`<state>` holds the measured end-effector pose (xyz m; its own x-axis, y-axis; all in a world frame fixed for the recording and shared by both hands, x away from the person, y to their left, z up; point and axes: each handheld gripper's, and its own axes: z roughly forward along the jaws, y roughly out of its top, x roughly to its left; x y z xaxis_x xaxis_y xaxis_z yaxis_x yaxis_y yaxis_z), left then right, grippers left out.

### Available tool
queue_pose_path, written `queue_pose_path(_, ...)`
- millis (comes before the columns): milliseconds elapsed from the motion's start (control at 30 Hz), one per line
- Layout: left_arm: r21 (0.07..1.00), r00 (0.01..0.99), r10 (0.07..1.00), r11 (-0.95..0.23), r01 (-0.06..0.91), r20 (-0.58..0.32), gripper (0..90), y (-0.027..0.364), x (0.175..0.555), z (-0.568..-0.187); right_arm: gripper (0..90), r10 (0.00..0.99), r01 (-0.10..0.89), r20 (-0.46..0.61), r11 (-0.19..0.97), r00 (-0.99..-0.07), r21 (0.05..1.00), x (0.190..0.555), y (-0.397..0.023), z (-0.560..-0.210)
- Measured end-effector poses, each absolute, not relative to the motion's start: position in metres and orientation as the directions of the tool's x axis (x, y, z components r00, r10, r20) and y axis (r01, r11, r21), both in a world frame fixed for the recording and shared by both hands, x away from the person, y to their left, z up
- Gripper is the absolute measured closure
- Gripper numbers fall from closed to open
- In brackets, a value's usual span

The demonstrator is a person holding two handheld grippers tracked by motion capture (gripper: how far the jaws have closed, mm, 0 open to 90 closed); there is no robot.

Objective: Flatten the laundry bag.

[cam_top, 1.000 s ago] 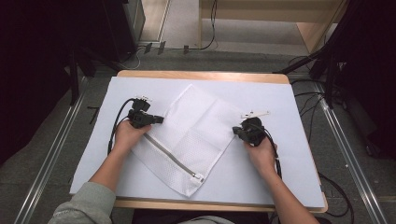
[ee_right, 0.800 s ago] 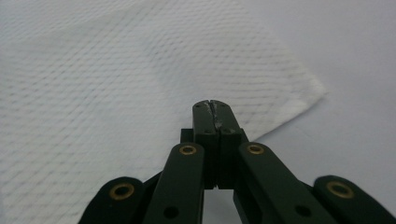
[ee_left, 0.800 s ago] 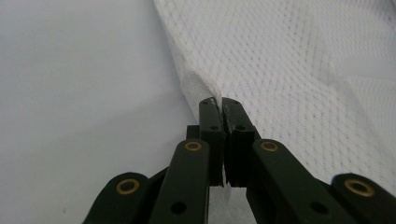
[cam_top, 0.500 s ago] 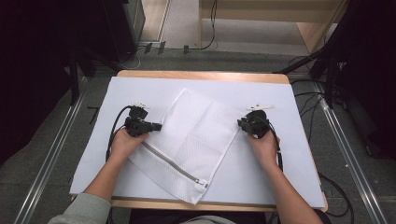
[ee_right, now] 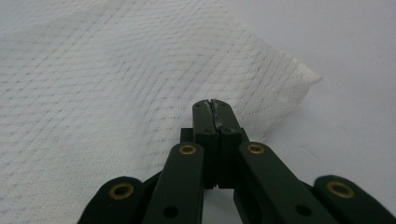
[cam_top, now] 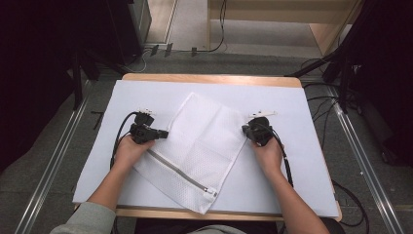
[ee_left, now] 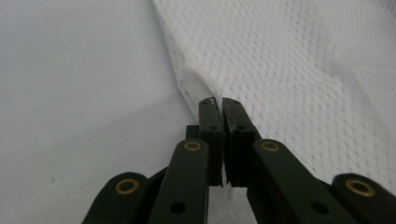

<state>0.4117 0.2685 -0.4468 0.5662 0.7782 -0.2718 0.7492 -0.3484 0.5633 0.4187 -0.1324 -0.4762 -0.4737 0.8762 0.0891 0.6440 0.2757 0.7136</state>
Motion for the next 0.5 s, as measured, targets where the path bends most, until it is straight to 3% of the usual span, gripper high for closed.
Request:
queue_pose_path(67, 0.562, 0.565, 0.779, -0.348, 0.750, -0.272, 88.4, 0.269, 0.412, -0.447, 90.0, 0.877, 0.654, 0.103, 0.266, -0.469, 0.708, 0.420, -0.135, -0.475)
queue_pose_path(133, 0.560, 0.563, 0.779, -0.346, 0.753, -0.275, 88.3, 0.270, 0.413, -0.447, 90.0, 0.892, 0.645, 0.052, 0.284, -0.450, 0.709, 0.420, -0.137, -0.474)
queue_pose_path(367, 0.561, 0.561, 0.781, -0.343, 0.753, -0.276, 88.3, 0.271, 0.412, -0.447, 67.8, 0.922, 0.643, 0.066, 0.213, -0.381, 0.736, 0.438, -0.157, -0.471)
queue_pose_path(500, 0.561, 0.558, 0.783, -0.341, 0.754, -0.274, 88.3, 0.272, 0.412, -0.447, 62.1, 0.931, 0.685, 0.138, 0.143, -0.338, 0.714, 0.449, -0.166, -0.475)
